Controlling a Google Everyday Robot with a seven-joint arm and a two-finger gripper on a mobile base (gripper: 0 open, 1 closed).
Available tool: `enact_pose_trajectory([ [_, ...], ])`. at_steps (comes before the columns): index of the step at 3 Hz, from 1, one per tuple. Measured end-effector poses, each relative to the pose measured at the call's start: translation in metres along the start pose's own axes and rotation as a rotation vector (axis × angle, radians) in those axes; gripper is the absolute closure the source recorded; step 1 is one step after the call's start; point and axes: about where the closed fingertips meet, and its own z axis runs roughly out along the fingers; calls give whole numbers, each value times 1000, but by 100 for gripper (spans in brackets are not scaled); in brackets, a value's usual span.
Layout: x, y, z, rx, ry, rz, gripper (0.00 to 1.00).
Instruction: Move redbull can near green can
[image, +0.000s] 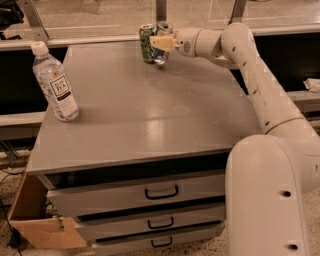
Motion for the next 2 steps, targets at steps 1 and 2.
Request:
enact_pose_trajectory([
  [1,4,-3,2,10,3,5,15],
  [2,5,-5,2,18,2,7,0],
])
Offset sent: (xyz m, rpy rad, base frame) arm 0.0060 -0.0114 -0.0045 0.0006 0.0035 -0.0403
